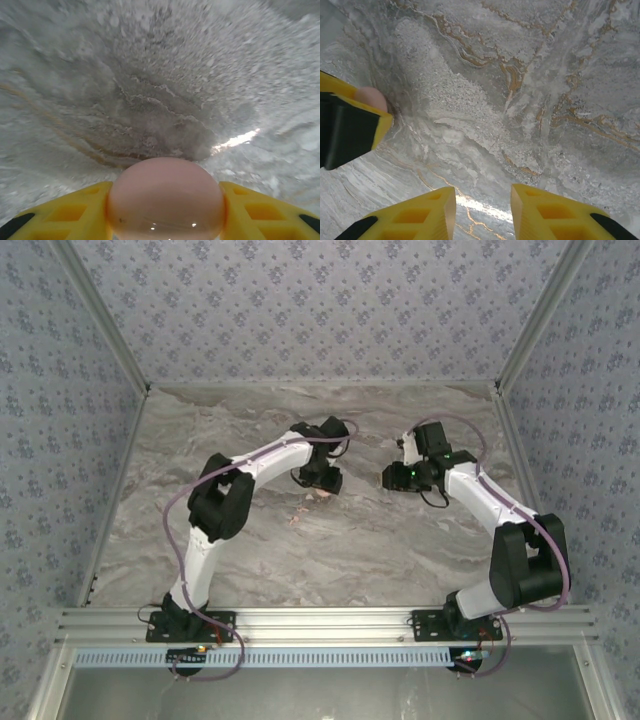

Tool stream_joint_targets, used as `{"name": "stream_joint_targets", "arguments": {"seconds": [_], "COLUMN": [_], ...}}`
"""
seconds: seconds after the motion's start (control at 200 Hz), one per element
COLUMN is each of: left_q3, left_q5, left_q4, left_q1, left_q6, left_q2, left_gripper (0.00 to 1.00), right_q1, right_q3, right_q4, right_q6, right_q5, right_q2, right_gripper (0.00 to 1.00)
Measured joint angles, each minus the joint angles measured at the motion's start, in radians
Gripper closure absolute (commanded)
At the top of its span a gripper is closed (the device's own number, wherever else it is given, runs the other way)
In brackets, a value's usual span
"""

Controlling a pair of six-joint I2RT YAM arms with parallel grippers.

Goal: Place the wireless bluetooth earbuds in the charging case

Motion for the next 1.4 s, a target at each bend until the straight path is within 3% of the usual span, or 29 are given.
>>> {"name": "stream_joint_targets", "arguments": {"seconds": [0.23, 0.54, 0.875, 0.994, 1.179, 1.399], "left_q3": [0.040, 0.056, 0.057, 0.026, -0.054, -0.141], "left_q5": [-0.005, 0.003, 0.040, 0.063, 0.103, 0.133], "left_q4": [-0.005, -0.005, 0.004, 0.026, 0.080, 0.130], "left_q1": [-0.015, -0.021, -0.002, 0.038, 0.127, 0.169], "left_q6": [-0.033, -0.047, -0.035, -0.031, -0.024, -0.029], "left_q2": [0.029, 0.054, 0.043, -0.018, -0.134, -0.142], "left_gripper": [0.51, 0.34, 0.32, 0.37, 0.56, 0.69], "right_q1": [-0.001, -0.001, 0.000, 0.020, 0.086, 0.182], "right_q3": [-0.016, -0.016, -0.016, -0.016, -0.004, 0.068], "right_q4": [0.007, 0.018, 0.026, 0.035, 0.045, 0.068], "right_q6": [0.005, 0.008, 0.011, 0.012, 0.033, 0.080], "right_q5": [-0.001, -0.008, -0.048, -0.063, -0.080, -0.088], "right_q2": [0.000, 0.017, 0.047, 0.077, 0.156, 0.270], "right_gripper": [0.64, 0.63, 0.62, 0.62, 0.64, 0.71]}}
